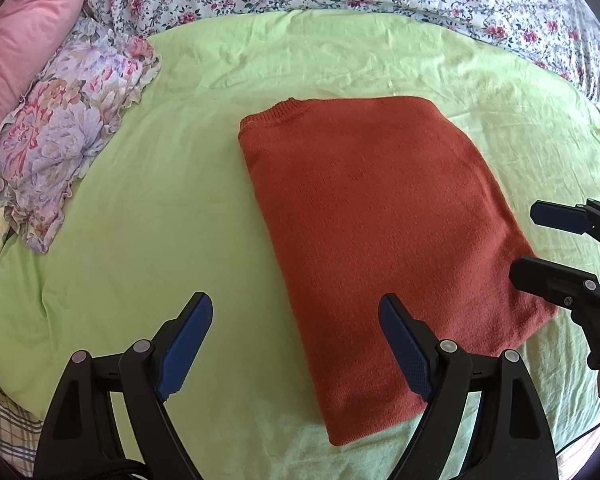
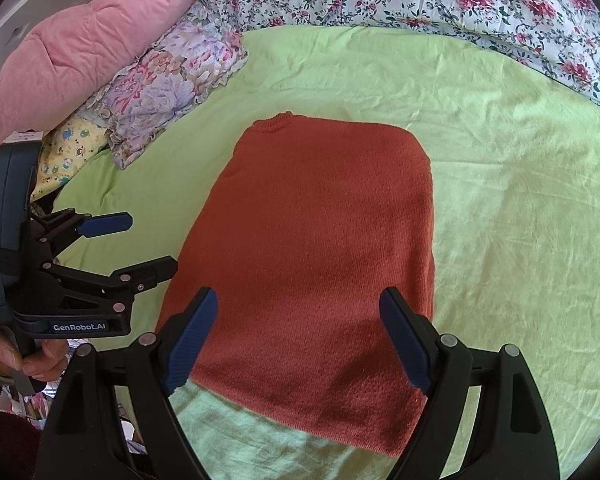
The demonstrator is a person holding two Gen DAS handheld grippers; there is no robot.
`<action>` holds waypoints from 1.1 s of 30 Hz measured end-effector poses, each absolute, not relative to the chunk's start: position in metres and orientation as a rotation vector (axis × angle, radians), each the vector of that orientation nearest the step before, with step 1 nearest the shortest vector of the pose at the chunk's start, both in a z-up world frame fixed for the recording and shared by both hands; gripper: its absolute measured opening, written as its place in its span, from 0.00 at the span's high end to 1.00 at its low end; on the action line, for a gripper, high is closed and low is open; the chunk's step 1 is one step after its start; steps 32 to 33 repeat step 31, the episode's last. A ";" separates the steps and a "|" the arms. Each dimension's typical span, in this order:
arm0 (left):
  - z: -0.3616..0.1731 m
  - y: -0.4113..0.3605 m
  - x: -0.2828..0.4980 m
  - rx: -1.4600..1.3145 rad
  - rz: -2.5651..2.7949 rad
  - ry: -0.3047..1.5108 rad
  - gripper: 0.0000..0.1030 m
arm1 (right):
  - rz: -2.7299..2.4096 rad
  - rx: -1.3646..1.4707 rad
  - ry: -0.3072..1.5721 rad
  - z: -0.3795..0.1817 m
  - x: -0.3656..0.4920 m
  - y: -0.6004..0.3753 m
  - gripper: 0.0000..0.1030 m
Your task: Fold small clothes
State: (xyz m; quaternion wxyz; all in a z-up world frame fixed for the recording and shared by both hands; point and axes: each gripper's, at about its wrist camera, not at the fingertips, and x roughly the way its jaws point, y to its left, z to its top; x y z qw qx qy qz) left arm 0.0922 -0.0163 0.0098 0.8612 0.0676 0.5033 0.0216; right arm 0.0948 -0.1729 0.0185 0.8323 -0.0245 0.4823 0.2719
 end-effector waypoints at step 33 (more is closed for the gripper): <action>0.012 0.018 0.085 0.053 0.108 1.026 0.17 | 0.502 -0.016 1.042 0.010 0.100 -0.171 0.16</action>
